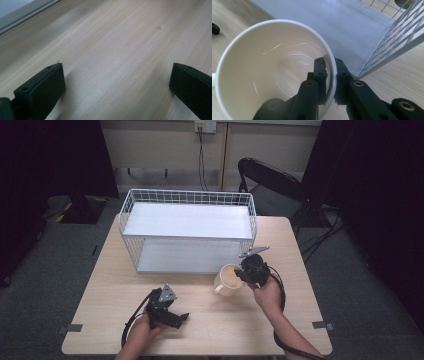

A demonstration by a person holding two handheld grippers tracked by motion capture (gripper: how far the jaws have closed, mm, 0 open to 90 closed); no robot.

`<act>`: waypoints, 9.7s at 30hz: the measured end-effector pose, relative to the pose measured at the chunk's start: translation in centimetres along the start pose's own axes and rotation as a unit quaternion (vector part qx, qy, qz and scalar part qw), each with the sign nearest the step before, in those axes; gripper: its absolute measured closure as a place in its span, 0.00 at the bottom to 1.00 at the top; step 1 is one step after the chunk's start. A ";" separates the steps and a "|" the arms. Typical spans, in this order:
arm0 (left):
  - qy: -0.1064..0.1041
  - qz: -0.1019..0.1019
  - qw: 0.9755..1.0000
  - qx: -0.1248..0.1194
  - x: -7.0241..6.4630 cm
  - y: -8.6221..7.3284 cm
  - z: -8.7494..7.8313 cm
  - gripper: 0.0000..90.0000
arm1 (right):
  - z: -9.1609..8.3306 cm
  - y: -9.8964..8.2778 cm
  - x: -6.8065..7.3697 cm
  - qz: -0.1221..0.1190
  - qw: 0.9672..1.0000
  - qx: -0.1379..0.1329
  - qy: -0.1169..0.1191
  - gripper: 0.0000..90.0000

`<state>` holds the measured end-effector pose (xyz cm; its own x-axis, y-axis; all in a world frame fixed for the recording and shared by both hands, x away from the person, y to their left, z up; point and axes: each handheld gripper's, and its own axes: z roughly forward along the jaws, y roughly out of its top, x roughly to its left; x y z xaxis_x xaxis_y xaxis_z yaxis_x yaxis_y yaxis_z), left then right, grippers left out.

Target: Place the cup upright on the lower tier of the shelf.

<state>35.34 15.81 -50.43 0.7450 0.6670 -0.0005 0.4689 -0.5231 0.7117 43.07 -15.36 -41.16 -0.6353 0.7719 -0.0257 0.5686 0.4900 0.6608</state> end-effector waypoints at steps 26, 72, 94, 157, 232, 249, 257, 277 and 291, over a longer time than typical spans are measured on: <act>0.000 0.000 1.000 0.000 0.0 0.0 0.0 0.00 | 1.5 1.5 1.7 -0.005 0.999 -0.027 -0.033 0.93; 0.000 0.000 1.000 0.000 0.0 0.0 0.0 0.00 | 4.5 3.1 2.4 0.006 0.992 -0.070 -0.102 0.92; 0.000 0.000 1.000 0.000 0.0 0.0 0.0 0.00 | 5.1 4.0 2.0 0.015 0.990 -0.082 -0.114 0.91; -0.001 0.001 1.000 0.000 0.0 0.0 0.0 0.00 | 0.7 4.1 2.2 0.068 0.990 -0.115 -0.034 0.20; -0.001 0.001 1.000 0.000 0.0 0.0 0.0 0.00 | 5.5 3.4 3.3 0.055 0.990 -0.109 -0.074 0.49; -0.001 0.001 1.000 -0.001 0.0 0.0 0.0 0.00 | 3.2 2.3 3.8 0.042 0.992 -0.115 -0.029 0.17; -0.001 0.001 1.000 0.000 0.0 0.0 0.0 0.00 | 2.0 1.3 3.9 0.032 0.993 -0.114 -0.004 0.16; -0.001 0.001 1.000 0.000 0.0 0.0 0.0 0.00 | 0.2 -2.1 2.4 0.017 0.994 -0.107 0.019 0.16; -0.001 0.001 1.000 0.000 0.0 0.0 0.0 0.00 | -0.9 -3.9 1.8 0.002 0.993 -0.110 0.042 0.16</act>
<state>35.39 15.81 -50.43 0.7469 0.6650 -0.0001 0.4669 -0.5243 0.7121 39.23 -16.30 -43.09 -0.6790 0.7333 0.0335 0.4492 0.3789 0.8091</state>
